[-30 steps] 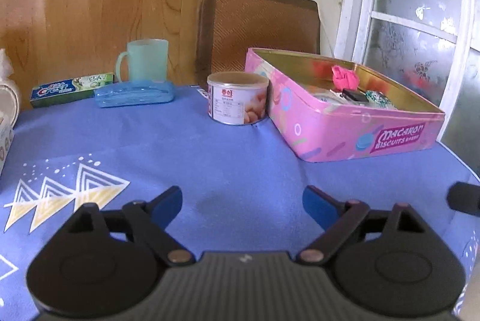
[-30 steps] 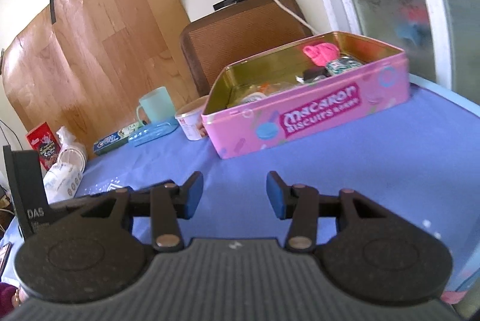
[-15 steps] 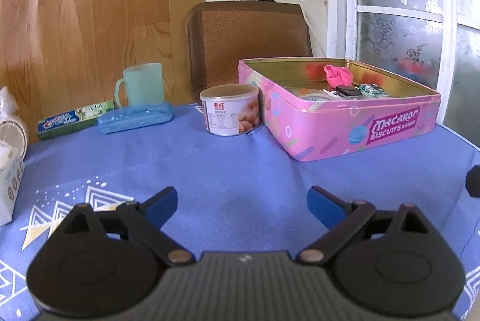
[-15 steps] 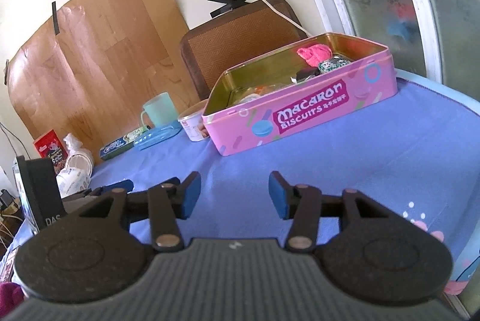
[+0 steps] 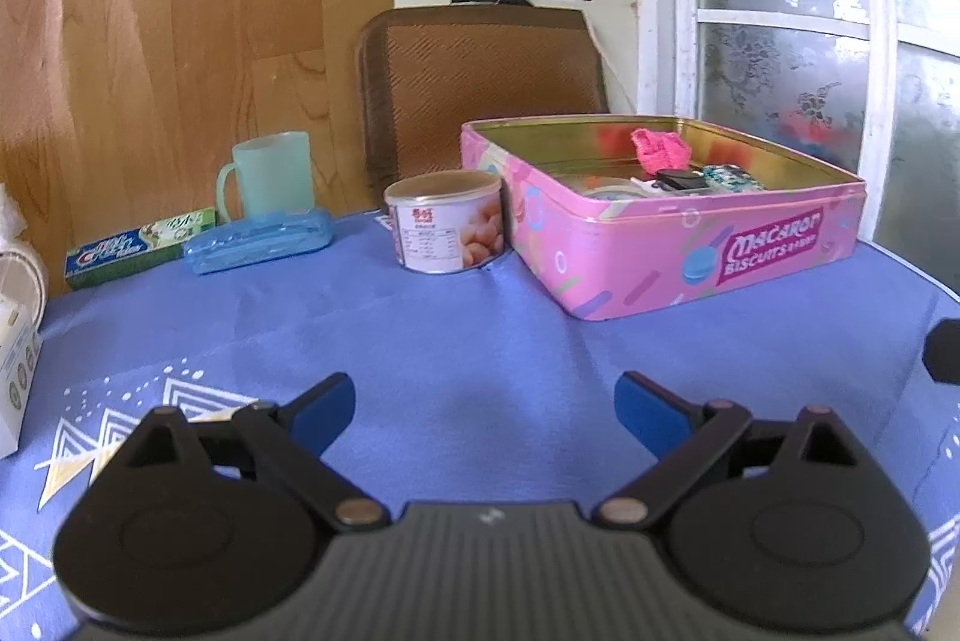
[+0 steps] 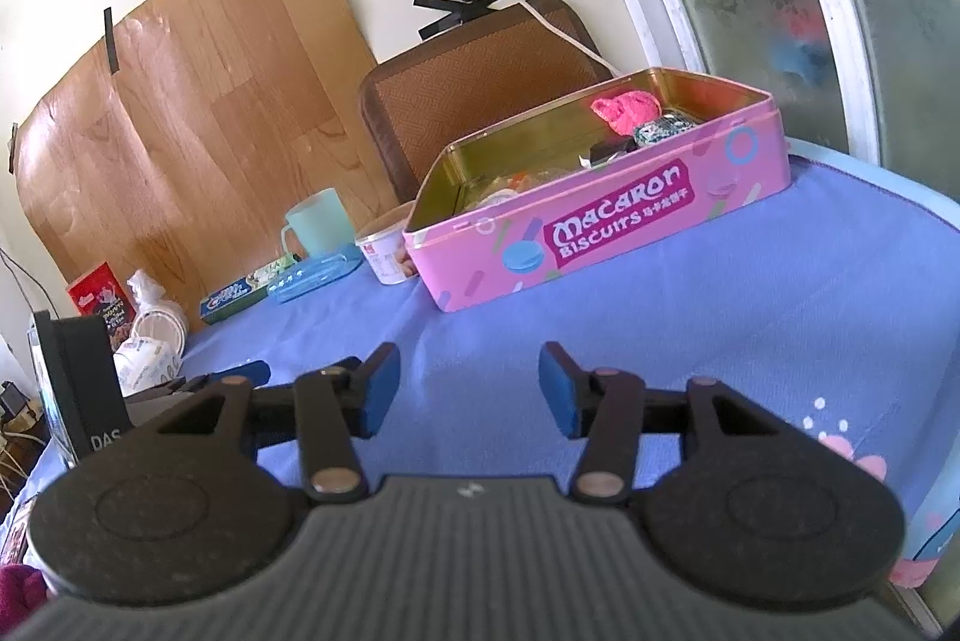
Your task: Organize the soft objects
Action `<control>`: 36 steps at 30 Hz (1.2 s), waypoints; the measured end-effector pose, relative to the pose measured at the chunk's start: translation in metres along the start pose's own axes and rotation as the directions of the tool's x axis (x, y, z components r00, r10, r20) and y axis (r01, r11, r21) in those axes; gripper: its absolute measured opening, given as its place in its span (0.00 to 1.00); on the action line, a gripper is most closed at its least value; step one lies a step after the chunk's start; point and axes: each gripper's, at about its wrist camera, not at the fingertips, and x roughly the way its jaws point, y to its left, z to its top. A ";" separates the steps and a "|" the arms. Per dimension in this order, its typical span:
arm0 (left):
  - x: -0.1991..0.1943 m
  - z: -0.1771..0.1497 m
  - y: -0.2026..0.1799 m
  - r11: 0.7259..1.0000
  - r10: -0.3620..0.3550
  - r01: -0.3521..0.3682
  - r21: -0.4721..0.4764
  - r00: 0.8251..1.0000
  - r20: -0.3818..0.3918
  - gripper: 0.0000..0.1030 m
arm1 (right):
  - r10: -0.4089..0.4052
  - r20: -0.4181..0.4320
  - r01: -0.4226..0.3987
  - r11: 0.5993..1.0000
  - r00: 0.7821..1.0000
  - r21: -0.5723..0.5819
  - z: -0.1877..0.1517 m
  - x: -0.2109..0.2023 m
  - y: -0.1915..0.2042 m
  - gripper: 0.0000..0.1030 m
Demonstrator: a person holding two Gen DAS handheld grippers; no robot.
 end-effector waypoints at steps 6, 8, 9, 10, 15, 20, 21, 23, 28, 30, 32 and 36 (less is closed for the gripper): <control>-0.010 -0.003 -0.004 0.999 -0.036 0.035 0.033 0.998 0.050 0.97 | -0.006 0.013 0.006 1.000 1.000 -0.006 -0.001 -0.003 0.003 0.53; -0.011 -0.003 -0.005 0.999 -0.042 0.040 0.037 0.998 0.055 0.97 | -0.008 0.017 0.009 1.000 1.000 -0.008 -0.002 -0.004 0.004 0.53; -0.011 -0.003 -0.004 0.998 -0.043 0.041 0.036 0.998 0.055 0.97 | -0.009 0.018 0.009 1.000 1.000 -0.009 -0.002 -0.004 0.005 0.54; -0.011 -0.003 -0.004 0.999 -0.045 0.044 0.032 0.998 0.054 0.97 | -0.009 0.019 0.010 1.000 1.000 -0.011 -0.002 -0.005 0.005 0.55; -0.010 -0.003 0.001 0.999 -0.048 0.048 0.007 0.998 0.042 0.97 | -0.007 0.019 0.007 1.000 1.000 -0.020 -0.003 -0.004 0.008 0.55; -0.011 -0.004 0.002 0.999 -0.042 0.042 0.008 0.998 0.040 0.97 | -0.004 0.017 0.005 1.000 1.000 -0.026 -0.003 -0.003 0.008 0.55; -0.011 -0.004 0.002 0.999 -0.041 0.041 0.008 0.998 0.039 0.97 | -0.004 0.017 0.004 1.000 1.000 -0.026 -0.003 -0.003 0.009 0.55; -0.011 -0.004 0.002 0.999 -0.041 0.041 0.007 0.998 0.037 0.97 | -0.005 0.016 0.005 1.000 1.000 -0.025 -0.004 -0.003 0.008 0.55; -0.010 -0.004 0.005 0.999 -0.048 0.048 -0.007 0.998 0.033 0.97 | -0.003 0.013 0.003 1.000 1.000 -0.025 -0.004 -0.003 0.008 0.55; -0.010 -0.004 0.006 0.999 -0.050 0.051 -0.013 0.998 0.032 0.97 | -0.003 0.013 0.003 1.000 1.000 -0.025 -0.004 -0.003 0.008 0.55; -0.010 -0.004 0.007 0.999 -0.051 0.051 -0.017 0.998 0.030 0.97 | -0.002 0.014 0.003 1.000 1.000 -0.026 -0.004 -0.003 0.009 0.55; -0.011 -0.004 0.007 0.999 -0.048 0.049 -0.017 0.998 0.030 0.97 | 0.002 0.016 -0.002 1.000 1.000 -0.029 -0.006 -0.004 0.008 0.55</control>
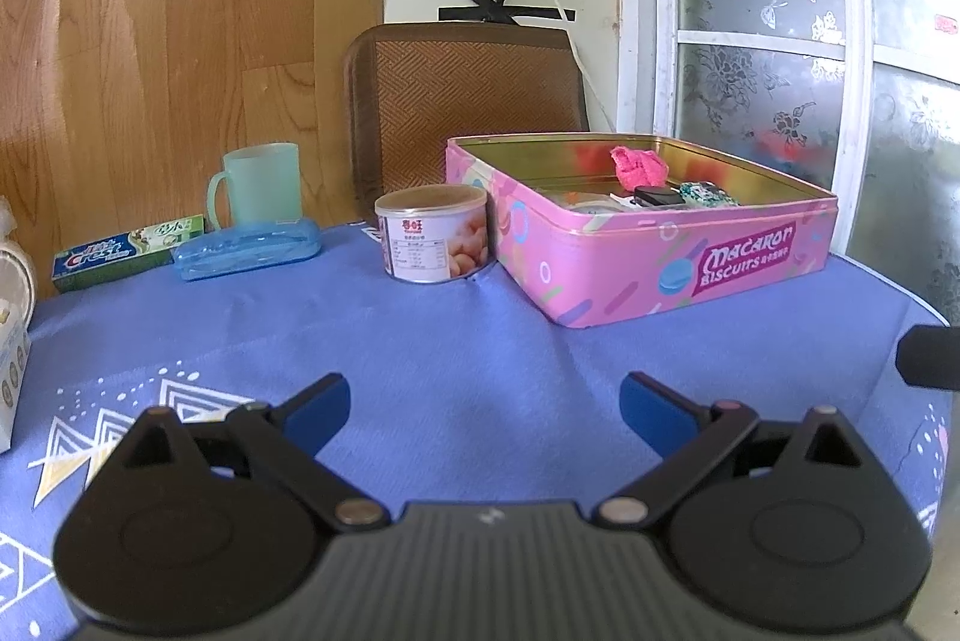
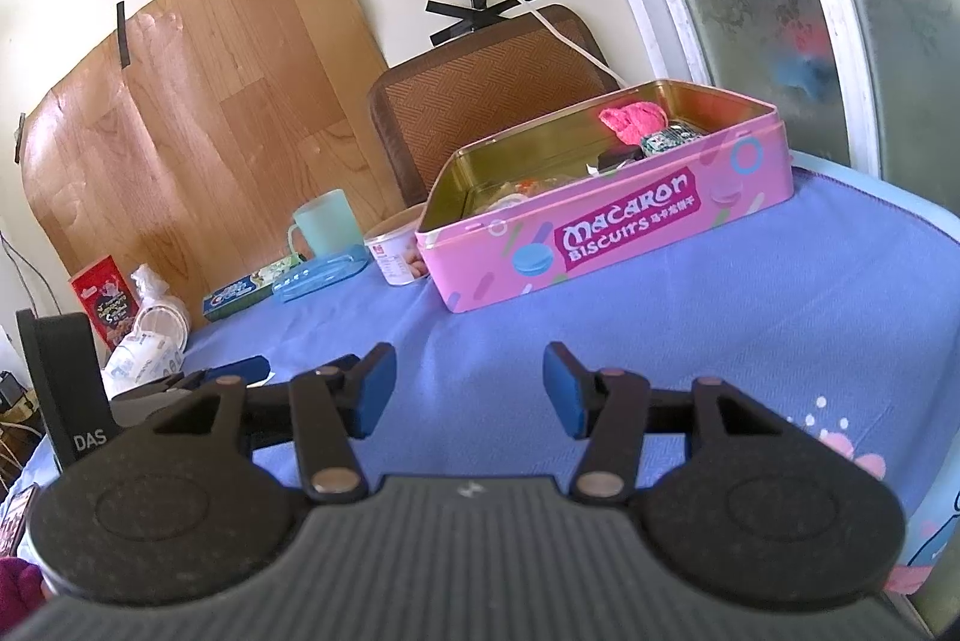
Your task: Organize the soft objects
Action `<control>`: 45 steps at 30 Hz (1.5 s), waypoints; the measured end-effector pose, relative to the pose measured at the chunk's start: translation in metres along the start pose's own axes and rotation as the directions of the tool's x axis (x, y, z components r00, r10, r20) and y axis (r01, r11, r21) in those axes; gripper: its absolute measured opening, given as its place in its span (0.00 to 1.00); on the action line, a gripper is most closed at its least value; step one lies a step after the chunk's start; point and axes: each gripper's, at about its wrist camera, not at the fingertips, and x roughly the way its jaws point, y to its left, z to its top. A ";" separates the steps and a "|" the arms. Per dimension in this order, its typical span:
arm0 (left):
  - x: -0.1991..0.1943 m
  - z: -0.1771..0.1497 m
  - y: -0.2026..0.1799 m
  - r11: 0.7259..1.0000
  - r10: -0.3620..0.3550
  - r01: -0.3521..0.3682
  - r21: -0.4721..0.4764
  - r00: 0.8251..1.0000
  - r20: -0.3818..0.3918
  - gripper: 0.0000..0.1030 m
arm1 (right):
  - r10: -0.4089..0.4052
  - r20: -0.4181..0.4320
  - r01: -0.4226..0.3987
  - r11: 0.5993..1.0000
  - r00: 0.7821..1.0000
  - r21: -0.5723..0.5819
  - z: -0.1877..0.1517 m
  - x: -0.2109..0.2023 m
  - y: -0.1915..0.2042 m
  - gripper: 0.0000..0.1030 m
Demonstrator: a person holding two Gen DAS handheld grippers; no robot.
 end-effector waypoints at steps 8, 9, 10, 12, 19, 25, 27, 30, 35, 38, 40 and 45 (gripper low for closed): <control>-0.001 -0.001 0.006 0.999 0.017 -0.017 -0.029 1.000 -0.022 0.97 | 0.008 0.007 -0.008 1.000 1.000 -0.003 -0.002 -0.007 -0.001 0.55; -0.001 -0.001 0.007 0.999 0.018 -0.018 -0.030 1.000 -0.024 0.97 | 0.008 0.008 -0.008 1.000 1.000 -0.003 -0.003 -0.007 0.000 0.55; -0.001 -0.001 0.007 0.999 0.019 -0.019 -0.031 0.999 -0.026 0.97 | 0.008 0.009 -0.008 1.000 1.000 -0.004 -0.003 -0.008 0.000 0.55; -0.001 -0.001 0.008 0.999 0.022 -0.023 -0.033 0.999 -0.031 0.97 | 0.009 0.013 -0.009 1.000 1.000 -0.006 -0.004 -0.009 0.002 0.55; -0.007 -0.004 0.012 0.999 0.013 -0.014 -0.044 1.000 -0.023 0.97 | 0.014 0.028 -0.014 1.000 0.999 -0.007 -0.005 -0.016 0.003 0.55; -0.007 -0.003 0.011 0.998 -0.015 0.013 -0.064 0.999 -0.046 0.97 | 0.013 0.053 -0.012 1.000 0.999 -0.015 -0.007 -0.023 0.010 0.55; -0.008 -0.002 0.016 0.993 -0.022 0.014 -0.117 0.997 -0.073 0.97 | 0.015 0.060 -0.014 1.000 0.998 -0.019 -0.008 -0.026 0.012 0.55; -0.020 -0.002 0.022 0.975 -0.048 0.028 -0.222 0.995 -0.083 0.97 | 0.024 0.068 -0.022 0.999 0.997 -0.035 -0.011 -0.033 0.015 0.55; -0.055 0.013 0.022 0.969 -0.006 0.000 -0.248 1.000 -0.024 0.97 | 0.034 0.063 -0.031 0.998 0.997 -0.050 -0.016 -0.037 0.022 0.55; -0.066 0.023 0.021 0.974 0.012 -0.007 -0.225 1.000 0.020 0.98 | 0.035 0.050 -0.032 0.997 0.998 -0.071 -0.018 -0.030 0.028 0.55; -0.066 0.028 0.022 0.975 0.016 -0.011 -0.220 1.000 0.025 0.98 | 0.035 0.036 -0.032 0.996 0.999 -0.087 -0.020 -0.026 0.030 0.55; -0.060 0.028 0.035 0.974 0.026 -0.024 -0.225 1.000 0.004 0.98 | 0.015 -0.001 -0.015 0.992 1.000 -0.122 -0.024 -0.012 0.032 0.55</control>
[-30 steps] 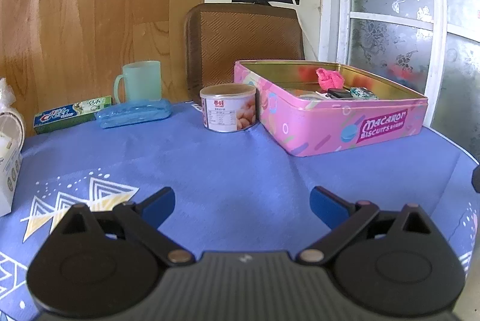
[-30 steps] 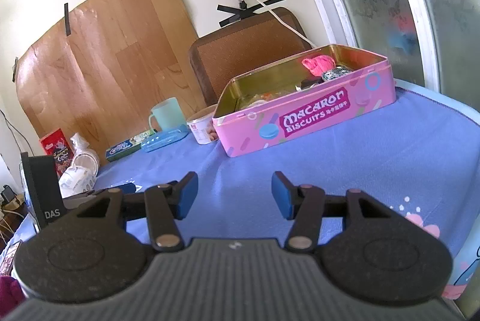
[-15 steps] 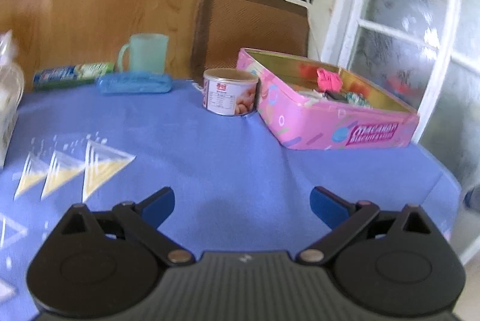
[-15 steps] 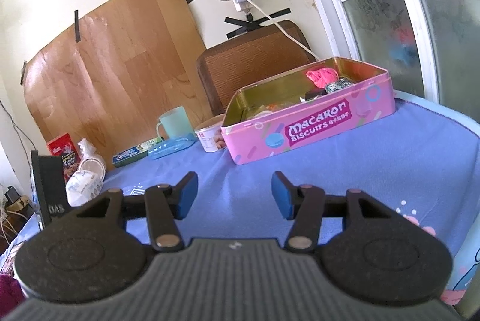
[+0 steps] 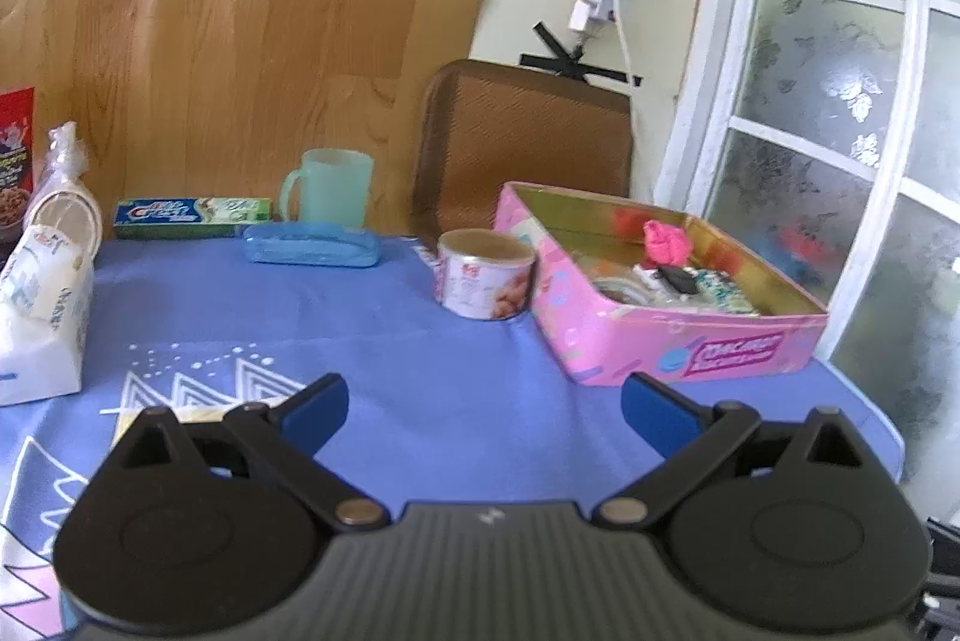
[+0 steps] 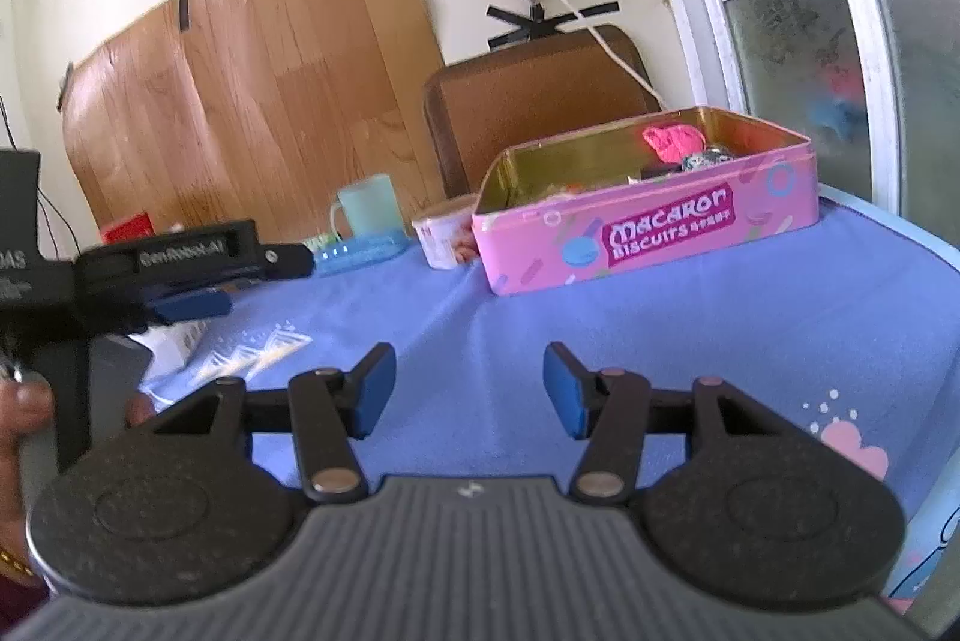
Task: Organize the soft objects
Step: 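Move the right gripper toward the clear blue plastic box beside the mug, then grasp the clear blue plastic box with the right gripper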
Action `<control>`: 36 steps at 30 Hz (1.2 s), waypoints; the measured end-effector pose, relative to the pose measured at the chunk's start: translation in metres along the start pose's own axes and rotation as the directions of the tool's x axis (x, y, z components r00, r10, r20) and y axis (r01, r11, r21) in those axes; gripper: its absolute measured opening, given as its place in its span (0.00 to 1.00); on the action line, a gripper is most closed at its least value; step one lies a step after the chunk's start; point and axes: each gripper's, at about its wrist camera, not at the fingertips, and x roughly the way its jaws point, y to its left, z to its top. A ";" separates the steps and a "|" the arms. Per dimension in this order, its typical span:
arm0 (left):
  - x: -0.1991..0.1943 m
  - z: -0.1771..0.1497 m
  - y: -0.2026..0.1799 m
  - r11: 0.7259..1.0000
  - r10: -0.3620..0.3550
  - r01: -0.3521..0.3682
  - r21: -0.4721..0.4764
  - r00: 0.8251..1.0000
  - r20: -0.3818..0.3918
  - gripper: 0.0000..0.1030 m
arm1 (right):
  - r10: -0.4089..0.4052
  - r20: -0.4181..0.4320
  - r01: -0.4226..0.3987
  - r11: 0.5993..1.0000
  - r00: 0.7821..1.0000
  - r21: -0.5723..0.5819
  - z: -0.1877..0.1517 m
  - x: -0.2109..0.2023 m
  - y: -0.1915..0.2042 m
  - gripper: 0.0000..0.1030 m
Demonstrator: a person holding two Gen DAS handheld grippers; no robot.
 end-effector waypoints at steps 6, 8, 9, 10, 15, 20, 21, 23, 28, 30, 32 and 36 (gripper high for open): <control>0.002 -0.006 0.048 0.996 0.092 -0.092 -0.006 0.996 -0.008 0.98 | 0.047 -0.072 -0.052 0.996 0.996 -0.069 0.011 0.036 0.015 0.55; 0.004 -0.006 0.071 0.990 0.142 -0.142 -0.004 0.990 -0.009 0.98 | 0.089 -0.104 -0.101 0.988 0.991 -0.120 0.019 0.053 0.029 0.55; 0.006 -0.006 0.082 0.986 0.168 -0.168 0.001 0.986 -0.010 0.98 | 0.112 -0.124 -0.131 0.979 0.986 -0.158 0.023 0.064 0.039 0.56; 0.009 -0.006 0.093 0.981 0.193 -0.193 0.001 0.981 -0.011 0.98 | 0.131 -0.143 -0.158 0.968 0.981 -0.197 0.027 0.075 0.049 0.56; 0.025 -0.010 0.135 0.968 0.247 -0.248 -0.048 0.969 -0.027 0.98 | 0.206 -0.193 -0.267 0.884 0.959 -0.383 0.053 0.138 0.095 0.67; 0.033 -0.012 0.153 0.965 0.223 -0.227 -0.132 0.974 -0.046 0.98 | 0.191 -0.264 -0.289 0.865 0.946 -0.410 0.087 0.234 0.126 0.85; 0.032 -0.012 0.156 0.965 0.217 -0.221 -0.145 0.975 -0.040 0.98 | 0.183 -0.283 -0.291 0.867 0.941 -0.405 0.093 0.254 0.130 0.86; 0.029 -0.014 0.162 0.966 0.193 -0.195 -0.172 0.981 -0.030 0.98 | 0.145 -0.320 -0.275 0.870 0.936 -0.410 0.104 0.299 0.139 0.91; 0.030 -0.015 0.178 0.958 0.131 -0.133 -0.254 0.991 -0.028 0.98 | 0.049 -0.476 -0.287 0.850 0.878 -0.442 0.121 0.397 0.154 0.93; 0.031 -0.015 0.185 0.950 0.110 -0.113 -0.292 0.994 -0.027 0.98 | 0.006 -0.496 -0.294 0.811 0.868 -0.505 0.122 0.417 0.160 0.93; 0.032 -0.015 0.192 0.938 0.095 -0.099 -0.332 0.995 -0.029 0.99 | -0.023 -0.529 -0.326 0.766 0.848 -0.555 0.120 0.432 0.163 0.93; 0.035 -0.016 0.202 0.919 0.069 -0.078 -0.387 0.997 -0.036 0.99 | -0.036 -0.602 -0.370 0.759 0.797 -0.536 0.115 0.454 0.158 0.91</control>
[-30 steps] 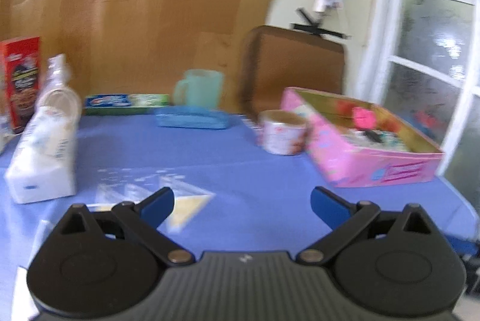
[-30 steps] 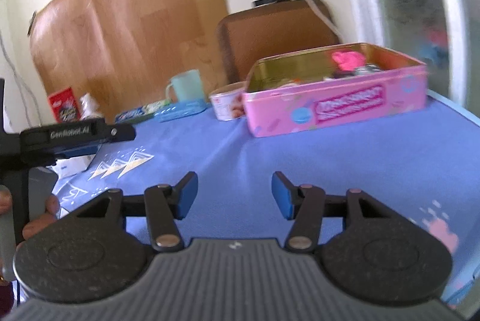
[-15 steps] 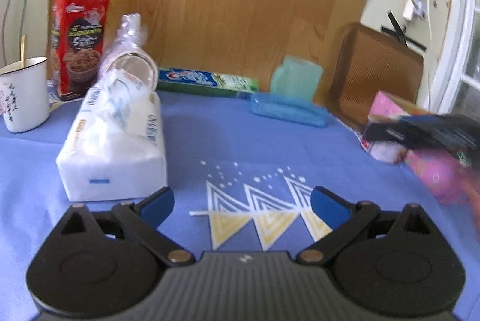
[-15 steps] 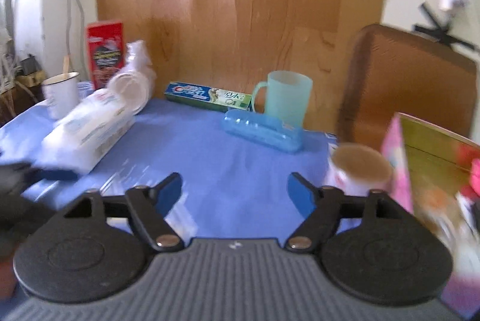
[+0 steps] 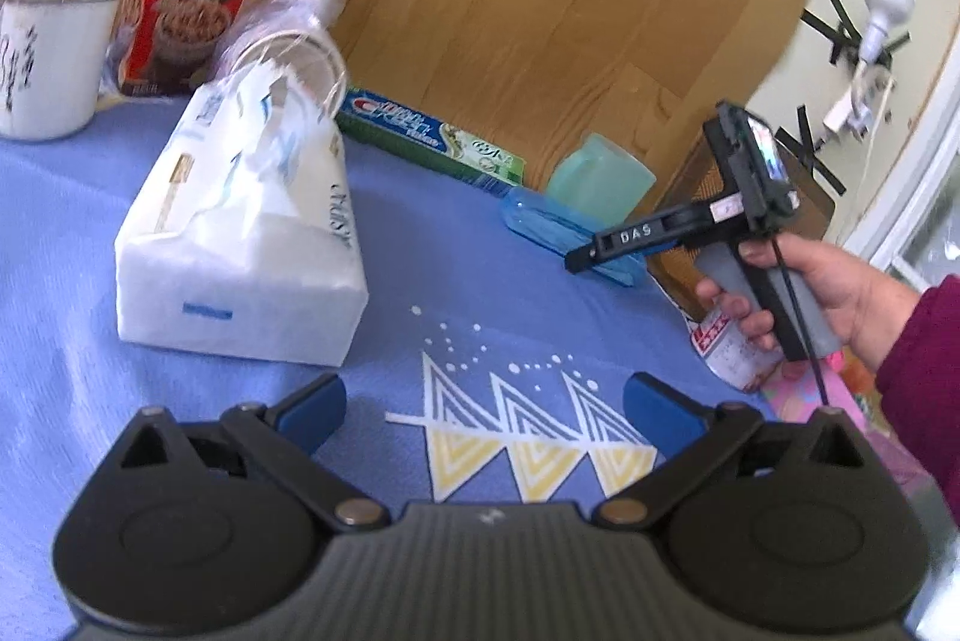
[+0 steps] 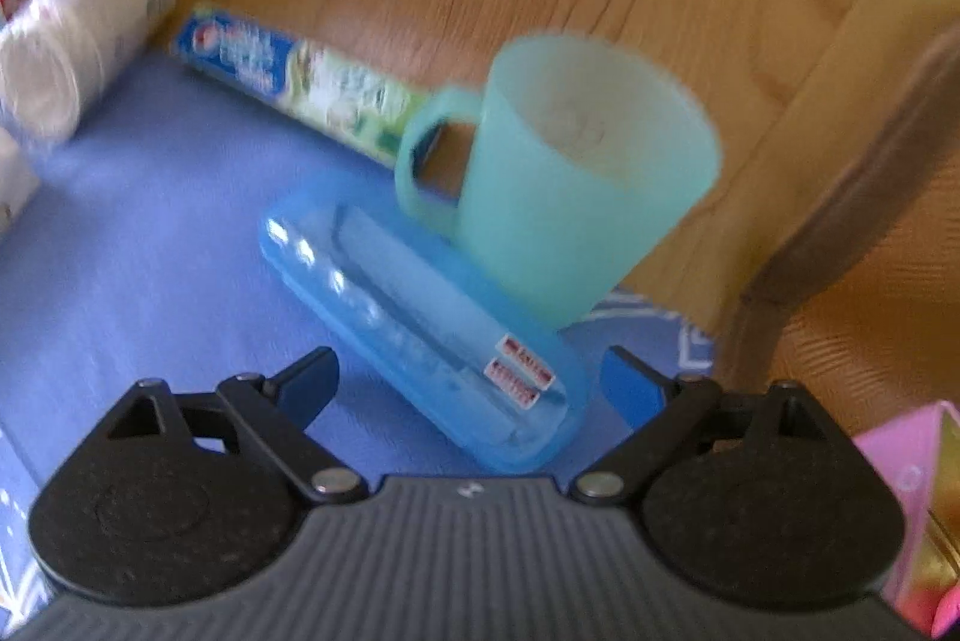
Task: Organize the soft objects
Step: 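Grasp the clear blue plastic box with the right gripper, then carry the blue box into the pink tin and open the right gripper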
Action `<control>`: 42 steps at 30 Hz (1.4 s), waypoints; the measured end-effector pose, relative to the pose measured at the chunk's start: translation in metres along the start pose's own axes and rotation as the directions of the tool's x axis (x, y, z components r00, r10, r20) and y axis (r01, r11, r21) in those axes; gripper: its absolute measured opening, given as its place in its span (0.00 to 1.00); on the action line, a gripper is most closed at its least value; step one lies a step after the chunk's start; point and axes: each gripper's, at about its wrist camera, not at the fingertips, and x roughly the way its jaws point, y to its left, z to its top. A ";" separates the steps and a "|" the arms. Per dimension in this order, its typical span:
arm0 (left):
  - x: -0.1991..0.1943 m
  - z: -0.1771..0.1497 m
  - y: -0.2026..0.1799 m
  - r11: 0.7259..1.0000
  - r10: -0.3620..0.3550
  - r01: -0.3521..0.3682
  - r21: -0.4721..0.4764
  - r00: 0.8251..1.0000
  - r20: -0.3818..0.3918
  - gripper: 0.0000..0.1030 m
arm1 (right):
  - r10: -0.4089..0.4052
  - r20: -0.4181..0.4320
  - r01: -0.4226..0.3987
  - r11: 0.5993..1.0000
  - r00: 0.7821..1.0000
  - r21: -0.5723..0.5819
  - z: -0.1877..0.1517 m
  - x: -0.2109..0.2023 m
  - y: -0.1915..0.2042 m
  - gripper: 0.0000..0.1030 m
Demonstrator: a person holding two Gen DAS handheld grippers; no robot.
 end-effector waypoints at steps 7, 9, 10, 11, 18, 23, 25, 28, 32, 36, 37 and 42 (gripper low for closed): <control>-0.001 0.000 0.001 1.000 -0.004 0.004 -0.006 1.000 0.010 0.99 | 0.159 -0.002 -0.159 0.987 0.987 0.021 -0.017 -0.029 0.016 0.53; -0.002 0.000 0.001 1.000 -0.004 0.004 -0.010 1.000 0.010 0.99 | 0.174 0.017 -0.174 0.985 0.985 -0.002 -0.034 -0.045 0.033 0.53; -0.002 0.001 0.002 1.000 -0.004 0.004 -0.012 1.000 0.011 0.99 | 0.179 0.033 -0.179 0.984 0.983 -0.013 -0.045 -0.053 0.041 0.53; -0.002 0.001 0.002 1.000 -0.004 0.005 -0.014 1.000 0.011 0.99 | 0.185 0.051 -0.185 0.983 0.981 -0.020 -0.056 -0.062 0.049 0.53; -0.003 0.001 0.003 1.000 -0.013 0.013 -0.012 1.000 0.008 0.99 | 0.194 0.184 -0.205 0.978 0.964 0.044 -0.161 -0.133 0.080 0.53; -0.003 -0.002 -0.006 0.998 -0.040 0.040 0.037 0.999 -0.003 1.00 | 0.124 0.271 -0.167 0.975 0.955 0.144 -0.246 -0.182 0.085 0.53; -0.001 -0.003 -0.015 0.995 -0.057 0.060 0.082 0.998 -0.034 1.00 | 0.109 0.300 -0.171 0.967 0.948 0.187 -0.263 -0.185 0.083 0.53; 0.003 -0.010 -0.036 0.990 -0.078 0.089 0.110 0.992 -0.095 1.00 | 0.072 0.347 -0.154 0.965 0.935 0.212 -0.286 -0.192 0.085 0.53; 0.012 -0.020 -0.071 0.981 -0.174 0.187 0.047 0.964 -0.204 0.99 | 0.066 0.385 -0.157 0.965 0.921 0.210 -0.287 -0.188 0.087 0.63; 0.029 -0.031 -0.106 0.981 -0.150 0.179 0.080 0.947 -0.286 0.90 | 0.055 0.418 -0.144 0.972 0.907 0.186 -0.285 -0.180 0.094 0.66; 0.032 -0.035 -0.114 0.981 -0.126 0.161 0.111 0.953 -0.275 0.88 | 0.052 0.426 -0.138 0.975 0.903 0.175 -0.286 -0.180 0.096 0.60; 0.047 -0.039 -0.148 0.966 -0.138 0.197 0.166 0.941 -0.309 0.74 | 0.006 0.475 -0.093 0.983 0.880 0.159 -0.291 -0.186 0.098 0.54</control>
